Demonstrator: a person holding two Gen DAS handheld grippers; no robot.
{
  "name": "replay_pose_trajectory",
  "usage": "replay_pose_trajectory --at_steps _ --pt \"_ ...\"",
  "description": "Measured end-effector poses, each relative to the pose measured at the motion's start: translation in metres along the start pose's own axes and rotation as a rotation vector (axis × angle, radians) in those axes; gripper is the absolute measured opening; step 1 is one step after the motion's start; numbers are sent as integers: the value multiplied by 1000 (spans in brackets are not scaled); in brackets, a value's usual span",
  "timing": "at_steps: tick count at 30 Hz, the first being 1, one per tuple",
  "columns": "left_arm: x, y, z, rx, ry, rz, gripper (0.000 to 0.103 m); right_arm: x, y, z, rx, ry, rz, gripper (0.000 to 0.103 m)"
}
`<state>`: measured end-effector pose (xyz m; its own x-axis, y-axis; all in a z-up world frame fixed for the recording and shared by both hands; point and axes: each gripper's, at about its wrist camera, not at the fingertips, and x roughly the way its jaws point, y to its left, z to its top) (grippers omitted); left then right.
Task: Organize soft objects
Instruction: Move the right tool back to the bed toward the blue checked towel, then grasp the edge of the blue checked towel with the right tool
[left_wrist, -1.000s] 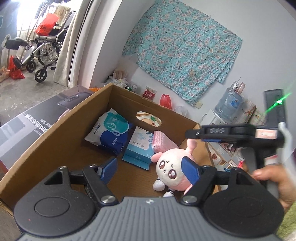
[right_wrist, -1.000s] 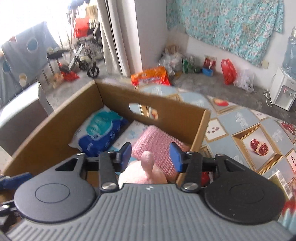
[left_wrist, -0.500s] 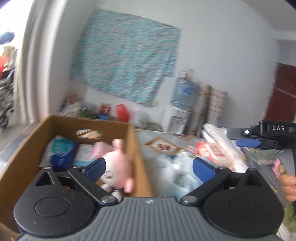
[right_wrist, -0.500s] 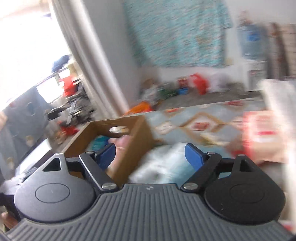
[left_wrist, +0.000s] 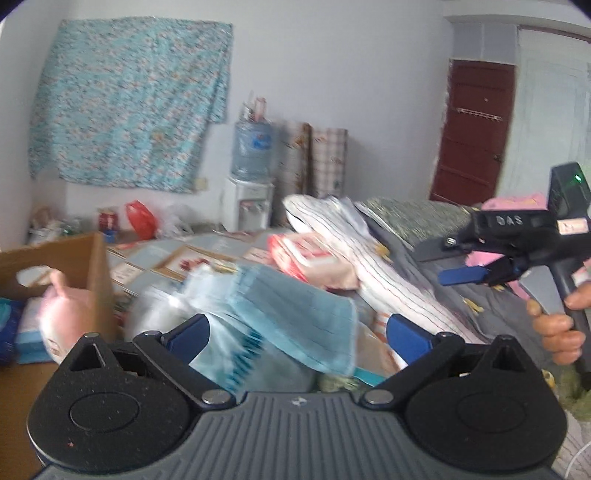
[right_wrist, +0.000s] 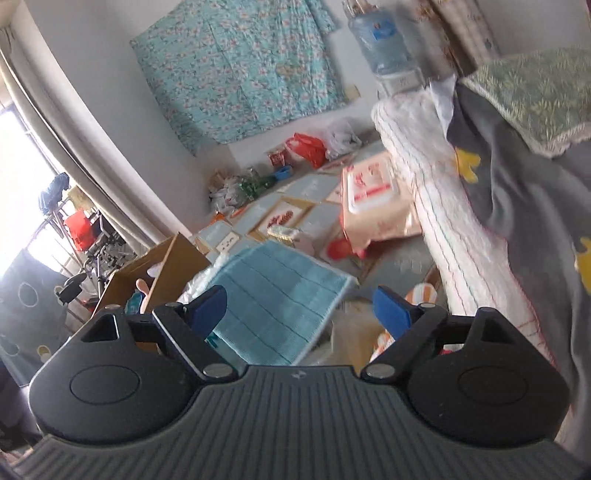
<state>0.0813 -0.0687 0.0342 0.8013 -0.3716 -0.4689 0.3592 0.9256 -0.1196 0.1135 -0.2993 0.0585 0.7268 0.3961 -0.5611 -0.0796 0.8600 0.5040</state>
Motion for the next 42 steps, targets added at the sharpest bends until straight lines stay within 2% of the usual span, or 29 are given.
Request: replay_pose_trajectory --at_steps 3,8,10,15,22,24,27,28,29,32,39,41,42 --pt "18 -6 -12 -39 31 -14 98 15 -1 -3 -11 37 12 87" --pt "43 -3 -21 -100 80 -23 73 49 8 9 -72 85 50 87" --pt "53 2 -22 -141 95 -17 68 64 10 17 -90 97 73 87" --pt "68 15 -17 -224 86 4 65 103 6 37 -76 160 156 86" --pt "89 26 -8 -267 65 69 65 154 -1 51 -47 216 185 87" --pt "96 27 -8 -275 64 88 60 167 -3 53 -35 227 195 87" --pt "101 28 -7 -280 63 109 44 181 -7 54 -23 244 199 87" --pt "101 29 -6 -276 59 114 33 185 -7 53 -19 250 202 87" --pt "102 30 -6 -269 55 121 22 187 -8 53 -16 253 205 87" --pt "100 34 -5 -265 44 126 12 189 -11 53 -8 248 208 87" --pt "71 44 -1 -280 16 130 10 158 -3 51 -6 153 248 84" --pt "60 50 1 -291 9 134 10 148 4 48 -23 133 263 78" --pt "54 54 1 -297 5 140 9 145 8 46 -33 126 269 71"
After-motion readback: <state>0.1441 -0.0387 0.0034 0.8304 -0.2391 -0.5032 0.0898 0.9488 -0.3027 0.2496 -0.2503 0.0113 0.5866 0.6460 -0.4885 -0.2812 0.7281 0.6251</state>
